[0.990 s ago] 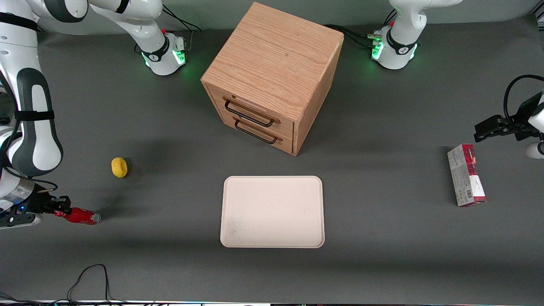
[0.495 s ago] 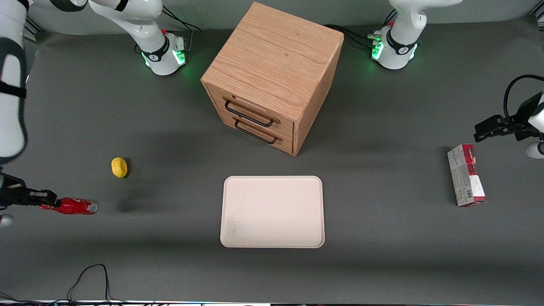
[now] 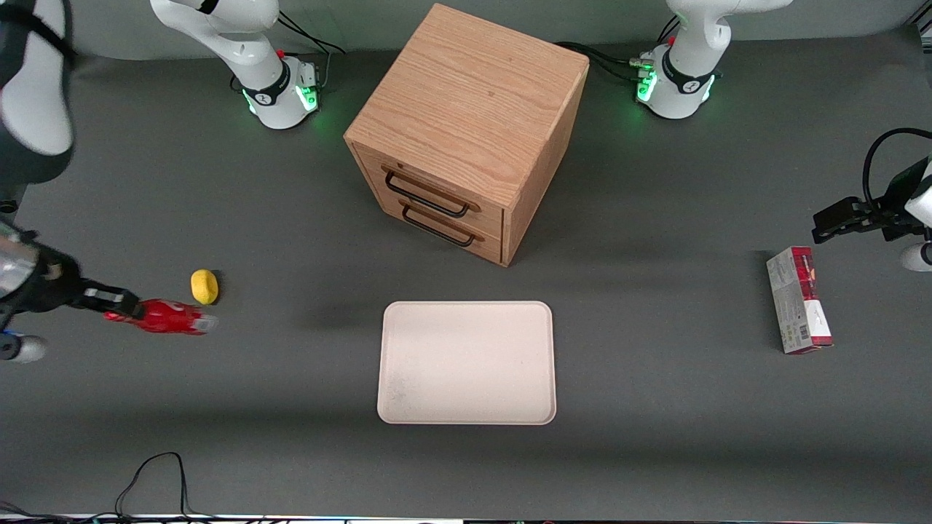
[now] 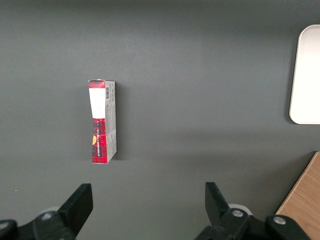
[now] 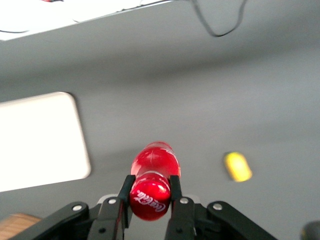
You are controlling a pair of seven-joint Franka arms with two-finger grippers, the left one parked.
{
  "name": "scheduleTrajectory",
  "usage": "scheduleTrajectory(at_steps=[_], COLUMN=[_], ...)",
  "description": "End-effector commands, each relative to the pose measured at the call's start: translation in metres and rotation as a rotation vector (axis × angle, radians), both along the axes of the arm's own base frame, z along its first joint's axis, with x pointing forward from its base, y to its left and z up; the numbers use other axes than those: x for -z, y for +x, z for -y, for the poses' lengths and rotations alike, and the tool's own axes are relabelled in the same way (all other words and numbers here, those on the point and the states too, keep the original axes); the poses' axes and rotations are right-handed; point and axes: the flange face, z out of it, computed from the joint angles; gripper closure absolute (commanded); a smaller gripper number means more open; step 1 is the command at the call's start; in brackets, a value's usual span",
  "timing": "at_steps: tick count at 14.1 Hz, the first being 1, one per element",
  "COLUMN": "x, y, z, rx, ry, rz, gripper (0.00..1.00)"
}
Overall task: Place coke bottle on tray
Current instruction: 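Carry the held bottle over to the cream tray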
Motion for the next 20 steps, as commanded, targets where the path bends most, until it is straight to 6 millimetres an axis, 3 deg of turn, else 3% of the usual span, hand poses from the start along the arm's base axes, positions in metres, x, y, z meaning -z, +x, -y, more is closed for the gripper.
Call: scheduleTrajectory(at_steps=[1,3,5,7,11,15,20], x=[-0.019,-0.024,-0.01,0.035,0.124,0.186,0.222], y=[-0.013,-0.022,-0.027,-0.024,-0.003,0.012,0.028], z=[-0.076,-0.127,-0.169,-0.213,-0.259,-0.268,-0.256], rx=[0.088,0.108,0.104,0.083,-0.01,-0.07,-0.11], ry=[0.002,0.039,0.039,0.032,0.003,-0.033,-0.035], rz=[0.042,0.083,0.109,0.155,0.192,0.212,0.239], gripper=[1.0,1.0,1.0,1.0,1.0,1.0,1.0])
